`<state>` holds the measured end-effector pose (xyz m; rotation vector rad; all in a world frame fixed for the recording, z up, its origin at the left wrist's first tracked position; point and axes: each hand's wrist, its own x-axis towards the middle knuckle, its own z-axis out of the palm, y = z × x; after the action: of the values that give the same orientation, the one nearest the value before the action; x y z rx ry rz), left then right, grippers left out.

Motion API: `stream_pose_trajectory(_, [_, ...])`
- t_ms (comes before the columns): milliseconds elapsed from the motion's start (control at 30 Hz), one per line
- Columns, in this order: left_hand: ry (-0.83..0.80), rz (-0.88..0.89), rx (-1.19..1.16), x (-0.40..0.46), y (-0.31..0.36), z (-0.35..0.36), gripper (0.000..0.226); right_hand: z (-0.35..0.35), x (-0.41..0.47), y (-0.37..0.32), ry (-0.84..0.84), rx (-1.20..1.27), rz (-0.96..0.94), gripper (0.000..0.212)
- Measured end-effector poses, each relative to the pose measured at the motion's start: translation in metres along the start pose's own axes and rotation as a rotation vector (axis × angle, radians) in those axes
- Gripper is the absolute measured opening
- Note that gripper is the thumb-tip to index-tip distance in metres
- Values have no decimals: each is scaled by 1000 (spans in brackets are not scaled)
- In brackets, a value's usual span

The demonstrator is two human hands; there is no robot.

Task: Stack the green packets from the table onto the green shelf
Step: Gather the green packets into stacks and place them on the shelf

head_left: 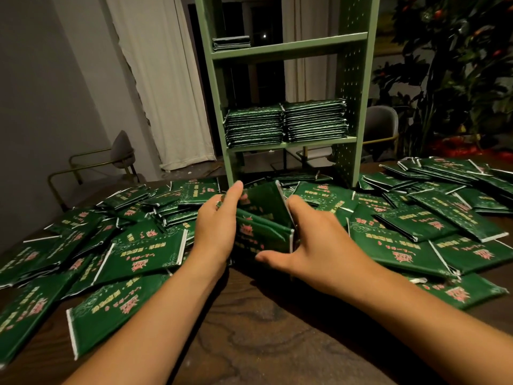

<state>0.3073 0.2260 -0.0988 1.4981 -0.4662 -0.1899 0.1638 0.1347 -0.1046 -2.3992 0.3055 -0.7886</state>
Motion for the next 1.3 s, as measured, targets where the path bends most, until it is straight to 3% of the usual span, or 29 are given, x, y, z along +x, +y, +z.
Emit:
stream_pose_trajectory(133, [7,-48,-64,1,-3,1,26,7,-3,4,-90,-18,-2,69])
stream_pose_trajectory(267, [-4,-38,-70,1,-6,4,24,1,-4,2,35,-17,-6,95])
stream_pose_trajectory(333, [2,-27,-51,1,-8,5,17,2,-5,1,27,-59,-39,86])
stream_pose_trajectory(433, [-2,-36,43,3,-11,5,4,5,-9,-2,-137,-251,-98,54])
stream_pose_trajectory(633, [-65,-6,40,-1,-11,6,31,1,-11,-2,-131,-237,-144,36])
stream_pose_trajectory(800, [-321,35,-188,-6,-3,1,44,-12,0,4,114,67,-67,39])
stream_pose_trajectory(900, [-390,114,-45,-4,-1,1,47,-22,7,10,144,233,-20,40])
stream_pose_trajectory(1000, [-391,148,72,0,10,1,41,-37,15,12,17,305,46,34])
stream_pose_trajectory(1133, [-363,50,-31,-4,25,6,33,-56,21,6,-37,336,60,31])
stream_pose_trajectory(1233, [-228,-92,-173,-6,38,12,71,-63,23,1,105,285,14,34])
stream_pose_trajectory(1300, [-256,-265,-326,-8,52,17,77,-65,24,-4,190,166,-66,35])
